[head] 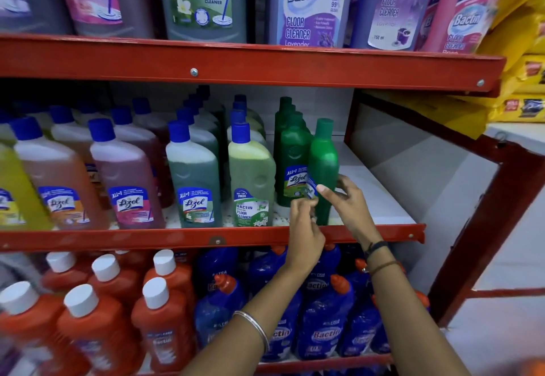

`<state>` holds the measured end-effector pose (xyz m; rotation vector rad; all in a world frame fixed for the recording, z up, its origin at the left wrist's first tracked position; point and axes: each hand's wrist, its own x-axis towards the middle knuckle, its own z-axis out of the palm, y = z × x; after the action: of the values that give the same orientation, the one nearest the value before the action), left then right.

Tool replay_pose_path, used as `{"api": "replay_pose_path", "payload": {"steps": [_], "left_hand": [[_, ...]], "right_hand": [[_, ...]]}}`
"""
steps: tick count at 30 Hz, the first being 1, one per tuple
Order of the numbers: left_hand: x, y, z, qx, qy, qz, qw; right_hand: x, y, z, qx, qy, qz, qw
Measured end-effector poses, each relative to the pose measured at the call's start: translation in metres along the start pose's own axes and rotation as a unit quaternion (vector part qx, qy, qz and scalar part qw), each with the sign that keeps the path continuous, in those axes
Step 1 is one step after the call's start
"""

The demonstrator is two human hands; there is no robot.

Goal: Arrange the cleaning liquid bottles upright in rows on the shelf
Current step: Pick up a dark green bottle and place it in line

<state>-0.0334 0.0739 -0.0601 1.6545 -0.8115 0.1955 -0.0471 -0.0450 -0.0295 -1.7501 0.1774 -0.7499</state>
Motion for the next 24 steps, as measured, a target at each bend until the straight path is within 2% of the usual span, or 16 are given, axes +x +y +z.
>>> {"api": "replay_pose_path", "payload": {"steps": [2, 6, 7, 13, 16, 22, 24], "left_hand": [[0.0, 0.002, -0.002, 0.007, -0.042, 0.023, 0.999], [0.007, 0.002, -0.004, 0.006, 0.07, -0.007, 0.998], [0.009, 0.0, -0.005, 0.009, 0.072, -0.024, 0.997], [0.01, -0.004, -0.009, 0.015, 0.021, -0.101, 0.995], [0.009, -0.003, -0.009, -0.003, 0.031, -0.11, 0.994], [0.006, -0.004, -0.016, -0.004, 0.029, -0.107, 0.994], [0.004, -0.005, -0.019, 0.004, 0.016, -0.107, 0.994]], "right_hand": [[0.002, -0.001, -0.002, 0.025, -0.01, 0.005, 1.0], [0.001, 0.005, -0.003, 0.039, -0.025, -0.009, 0.999], [0.0, 0.008, -0.004, 0.051, -0.029, -0.009, 0.998], [-0.003, 0.01, 0.0, 0.135, -0.057, 0.038, 0.988], [-0.002, 0.01, 0.005, 0.177, -0.035, 0.058, 0.982], [-0.024, 0.018, 0.007, 0.046, 0.089, 0.016, 0.995], [-0.03, 0.022, 0.014, 0.016, 0.086, 0.002, 0.996]]}}
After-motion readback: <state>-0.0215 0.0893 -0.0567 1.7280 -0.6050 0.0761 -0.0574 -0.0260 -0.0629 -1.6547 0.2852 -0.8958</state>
